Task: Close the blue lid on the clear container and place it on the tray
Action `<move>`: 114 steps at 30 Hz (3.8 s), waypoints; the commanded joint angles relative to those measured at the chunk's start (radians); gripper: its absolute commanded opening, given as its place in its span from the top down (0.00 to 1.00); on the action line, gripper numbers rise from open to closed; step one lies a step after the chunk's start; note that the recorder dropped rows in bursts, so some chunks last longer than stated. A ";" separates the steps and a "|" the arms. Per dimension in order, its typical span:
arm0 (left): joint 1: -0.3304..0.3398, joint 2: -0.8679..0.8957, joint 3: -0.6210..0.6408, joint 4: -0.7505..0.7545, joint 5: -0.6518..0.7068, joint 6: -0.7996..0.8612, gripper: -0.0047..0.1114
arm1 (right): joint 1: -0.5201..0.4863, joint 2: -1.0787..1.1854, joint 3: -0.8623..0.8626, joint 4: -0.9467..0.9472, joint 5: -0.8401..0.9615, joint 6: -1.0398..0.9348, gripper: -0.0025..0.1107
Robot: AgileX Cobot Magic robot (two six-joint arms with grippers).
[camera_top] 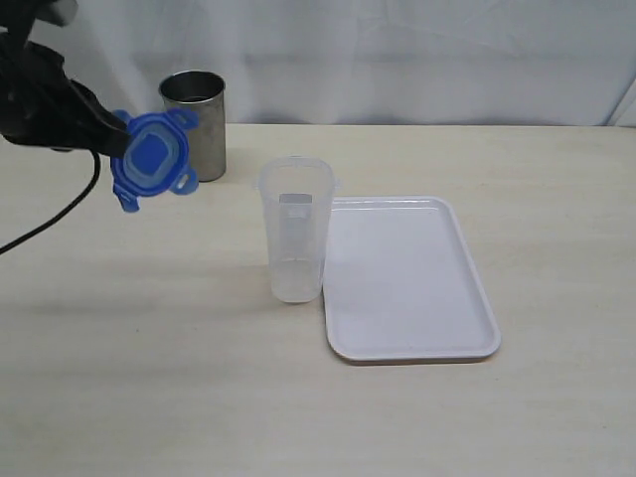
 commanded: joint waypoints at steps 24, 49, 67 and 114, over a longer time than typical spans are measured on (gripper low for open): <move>-0.178 -0.077 0.000 0.702 -0.597 0.042 0.96 | -0.005 0.005 -0.004 0.002 -0.002 -0.002 0.93; -0.267 0.078 0.002 0.762 -0.745 0.274 0.96 | -0.005 0.005 -0.004 0.002 -0.002 -0.002 0.93; -0.297 0.269 0.002 0.561 -1.023 0.570 0.96 | -0.005 0.005 -0.004 0.002 -0.002 -0.002 0.93; -0.385 0.233 0.002 0.482 -0.942 0.556 0.96 | -0.005 0.005 -0.004 0.002 -0.002 -0.002 0.93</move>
